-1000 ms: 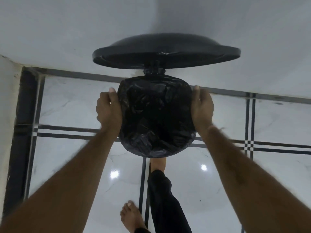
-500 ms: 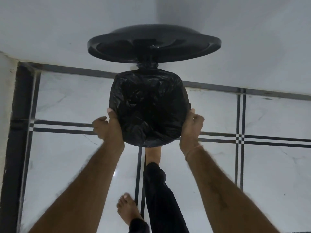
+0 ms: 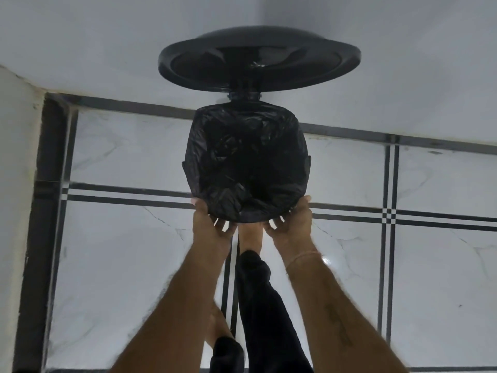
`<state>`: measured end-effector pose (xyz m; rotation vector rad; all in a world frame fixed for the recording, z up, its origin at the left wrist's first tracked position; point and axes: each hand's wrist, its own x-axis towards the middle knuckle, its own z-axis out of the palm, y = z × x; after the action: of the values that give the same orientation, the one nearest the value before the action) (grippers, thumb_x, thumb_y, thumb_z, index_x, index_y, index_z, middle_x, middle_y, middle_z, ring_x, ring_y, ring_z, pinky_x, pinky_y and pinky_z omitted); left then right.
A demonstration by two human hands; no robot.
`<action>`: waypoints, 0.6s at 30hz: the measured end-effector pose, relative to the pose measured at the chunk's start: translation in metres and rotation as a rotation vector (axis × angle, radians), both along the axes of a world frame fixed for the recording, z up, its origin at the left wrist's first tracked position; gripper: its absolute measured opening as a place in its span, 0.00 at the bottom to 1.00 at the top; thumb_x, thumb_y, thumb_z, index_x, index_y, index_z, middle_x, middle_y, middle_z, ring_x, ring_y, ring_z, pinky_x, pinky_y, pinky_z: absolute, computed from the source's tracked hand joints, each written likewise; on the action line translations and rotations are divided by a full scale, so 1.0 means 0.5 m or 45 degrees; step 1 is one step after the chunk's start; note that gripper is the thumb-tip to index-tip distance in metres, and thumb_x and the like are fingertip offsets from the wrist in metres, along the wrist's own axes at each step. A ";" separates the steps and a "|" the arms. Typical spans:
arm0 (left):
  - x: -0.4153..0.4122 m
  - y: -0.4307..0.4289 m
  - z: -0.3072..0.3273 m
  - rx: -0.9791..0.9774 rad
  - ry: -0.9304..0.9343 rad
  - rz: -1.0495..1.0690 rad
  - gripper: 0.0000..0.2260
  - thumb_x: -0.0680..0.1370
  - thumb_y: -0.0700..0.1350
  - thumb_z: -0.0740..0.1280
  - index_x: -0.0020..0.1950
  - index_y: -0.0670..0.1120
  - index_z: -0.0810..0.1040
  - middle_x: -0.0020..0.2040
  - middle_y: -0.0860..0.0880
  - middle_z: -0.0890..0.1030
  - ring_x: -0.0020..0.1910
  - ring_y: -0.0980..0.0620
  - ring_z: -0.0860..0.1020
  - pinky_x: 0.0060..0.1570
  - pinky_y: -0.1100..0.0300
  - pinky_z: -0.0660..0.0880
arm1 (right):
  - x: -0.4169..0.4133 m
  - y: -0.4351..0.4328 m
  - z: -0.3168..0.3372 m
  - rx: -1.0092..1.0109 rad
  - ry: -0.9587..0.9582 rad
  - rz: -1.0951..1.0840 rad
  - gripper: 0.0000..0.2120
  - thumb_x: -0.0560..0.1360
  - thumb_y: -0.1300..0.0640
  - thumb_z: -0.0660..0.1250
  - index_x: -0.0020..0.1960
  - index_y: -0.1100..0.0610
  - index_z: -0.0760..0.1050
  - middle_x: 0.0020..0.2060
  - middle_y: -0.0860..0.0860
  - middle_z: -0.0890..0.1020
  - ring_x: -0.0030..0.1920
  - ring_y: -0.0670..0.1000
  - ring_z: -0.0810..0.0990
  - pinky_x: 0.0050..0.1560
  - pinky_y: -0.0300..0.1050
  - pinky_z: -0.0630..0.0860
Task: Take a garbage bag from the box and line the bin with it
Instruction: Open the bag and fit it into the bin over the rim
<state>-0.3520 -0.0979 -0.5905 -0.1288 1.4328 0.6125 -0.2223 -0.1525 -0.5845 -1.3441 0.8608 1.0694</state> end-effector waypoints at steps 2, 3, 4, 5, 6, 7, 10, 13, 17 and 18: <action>0.007 -0.018 -0.005 -0.002 0.019 0.025 0.22 0.83 0.59 0.60 0.72 0.48 0.73 0.67 0.46 0.78 0.53 0.49 0.80 0.54 0.49 0.80 | -0.035 -0.001 0.011 0.045 0.087 -0.151 0.24 0.83 0.39 0.59 0.67 0.56 0.76 0.73 0.62 0.75 0.76 0.66 0.69 0.73 0.56 0.72; 0.008 -0.024 -0.007 0.005 0.041 0.033 0.21 0.83 0.58 0.61 0.71 0.48 0.73 0.67 0.46 0.79 0.53 0.50 0.80 0.50 0.52 0.80 | -0.052 -0.001 0.005 0.067 0.084 -0.181 0.23 0.82 0.40 0.62 0.65 0.57 0.78 0.70 0.62 0.78 0.73 0.65 0.73 0.73 0.59 0.72; 0.007 -0.027 -0.008 0.021 0.058 0.042 0.21 0.83 0.58 0.62 0.71 0.47 0.73 0.67 0.45 0.79 0.54 0.50 0.81 0.48 0.54 0.80 | -0.064 0.001 0.002 0.093 0.068 -0.205 0.23 0.82 0.41 0.63 0.66 0.58 0.78 0.68 0.60 0.79 0.71 0.64 0.76 0.72 0.61 0.73; 0.006 -0.029 -0.009 0.036 0.064 0.050 0.22 0.83 0.57 0.62 0.72 0.47 0.73 0.67 0.45 0.79 0.54 0.50 0.81 0.48 0.56 0.80 | -0.072 0.001 -0.001 0.124 0.068 -0.237 0.25 0.81 0.41 0.65 0.67 0.59 0.78 0.67 0.59 0.81 0.69 0.62 0.79 0.71 0.63 0.73; 0.003 -0.031 -0.011 0.051 0.065 0.061 0.22 0.82 0.57 0.62 0.73 0.47 0.72 0.67 0.46 0.79 0.54 0.50 0.81 0.48 0.57 0.79 | -0.074 -0.001 -0.009 0.141 0.080 -0.280 0.25 0.80 0.41 0.66 0.66 0.60 0.79 0.66 0.59 0.82 0.68 0.62 0.80 0.71 0.63 0.74; -0.001 -0.032 -0.012 0.060 0.062 0.083 0.23 0.82 0.57 0.62 0.73 0.47 0.72 0.66 0.46 0.79 0.54 0.50 0.81 0.48 0.57 0.79 | -0.072 -0.005 -0.016 0.154 0.107 -0.308 0.24 0.80 0.41 0.66 0.63 0.60 0.80 0.65 0.58 0.82 0.67 0.62 0.80 0.71 0.63 0.74; -0.016 -0.035 -0.017 0.083 0.058 0.111 0.23 0.82 0.56 0.64 0.73 0.46 0.72 0.60 0.49 0.81 0.54 0.51 0.81 0.44 0.58 0.81 | -0.066 -0.014 -0.009 0.123 0.139 -0.291 0.21 0.81 0.41 0.65 0.56 0.60 0.81 0.66 0.56 0.82 0.68 0.60 0.79 0.71 0.60 0.74; -0.033 -0.043 -0.024 0.079 0.050 0.143 0.22 0.82 0.55 0.64 0.73 0.45 0.72 0.56 0.50 0.82 0.53 0.51 0.82 0.36 0.61 0.83 | -0.073 -0.021 -0.012 0.145 0.203 -0.322 0.21 0.79 0.43 0.70 0.55 0.61 0.81 0.68 0.57 0.81 0.68 0.59 0.80 0.71 0.61 0.74; -0.026 -0.032 -0.023 -0.005 0.045 0.196 0.18 0.82 0.50 0.65 0.70 0.44 0.75 0.51 0.50 0.82 0.47 0.52 0.82 0.31 0.61 0.82 | -0.064 -0.013 0.006 0.113 0.170 -0.400 0.15 0.79 0.47 0.70 0.51 0.60 0.80 0.69 0.56 0.80 0.68 0.59 0.80 0.69 0.60 0.76; -0.021 -0.027 -0.022 -0.036 0.036 0.221 0.17 0.82 0.49 0.66 0.69 0.44 0.76 0.50 0.49 0.82 0.45 0.52 0.83 0.30 0.61 0.81 | -0.059 -0.010 0.015 0.094 0.153 -0.411 0.14 0.81 0.48 0.69 0.51 0.60 0.80 0.68 0.56 0.81 0.69 0.58 0.79 0.68 0.59 0.77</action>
<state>-0.3625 -0.1113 -0.6014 -0.2702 1.4675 0.7384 -0.2517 -0.1575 -0.5768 -1.0440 1.0760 0.9250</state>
